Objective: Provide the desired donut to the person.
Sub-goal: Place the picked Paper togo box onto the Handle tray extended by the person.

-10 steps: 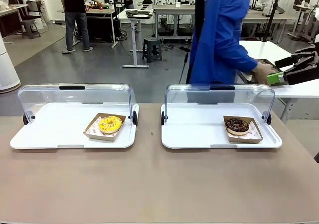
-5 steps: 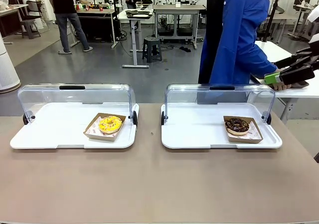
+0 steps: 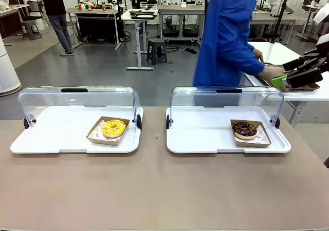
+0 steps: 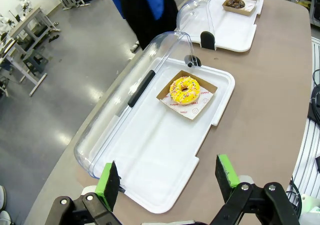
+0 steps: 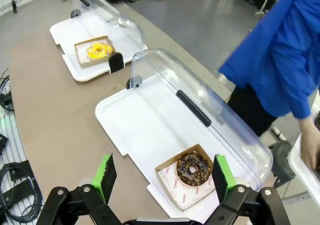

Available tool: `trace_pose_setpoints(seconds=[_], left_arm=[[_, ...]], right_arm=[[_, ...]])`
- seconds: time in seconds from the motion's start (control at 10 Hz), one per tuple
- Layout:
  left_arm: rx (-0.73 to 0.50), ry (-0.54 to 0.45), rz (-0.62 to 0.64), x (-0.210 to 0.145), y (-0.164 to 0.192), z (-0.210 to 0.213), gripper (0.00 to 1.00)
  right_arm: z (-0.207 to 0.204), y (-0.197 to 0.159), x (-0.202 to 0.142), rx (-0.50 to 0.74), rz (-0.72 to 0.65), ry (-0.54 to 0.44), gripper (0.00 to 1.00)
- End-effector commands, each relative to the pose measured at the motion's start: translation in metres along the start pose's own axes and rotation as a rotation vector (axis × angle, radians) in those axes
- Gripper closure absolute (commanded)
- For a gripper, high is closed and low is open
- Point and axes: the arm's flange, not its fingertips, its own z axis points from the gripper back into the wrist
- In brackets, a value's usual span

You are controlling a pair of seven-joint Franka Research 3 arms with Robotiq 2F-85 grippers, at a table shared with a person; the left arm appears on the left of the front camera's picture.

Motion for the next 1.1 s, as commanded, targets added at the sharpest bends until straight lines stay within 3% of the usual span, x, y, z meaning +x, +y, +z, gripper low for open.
trace_pose_setpoints(seconds=[0.0,1.0], left_arm=[[-0.005,-0.009,0.021,0.0009,-0.0022,-0.0013,0.00],[-0.005,-0.009,0.021,0.0009,-0.0022,-0.0013,0.00]], right_arm=[[-0.0023,0.0015,0.0002,-0.006,-0.015,0.003,0.00],[-0.0023,0.0015,0.0002,-0.006,-0.015,0.003,0.00]])
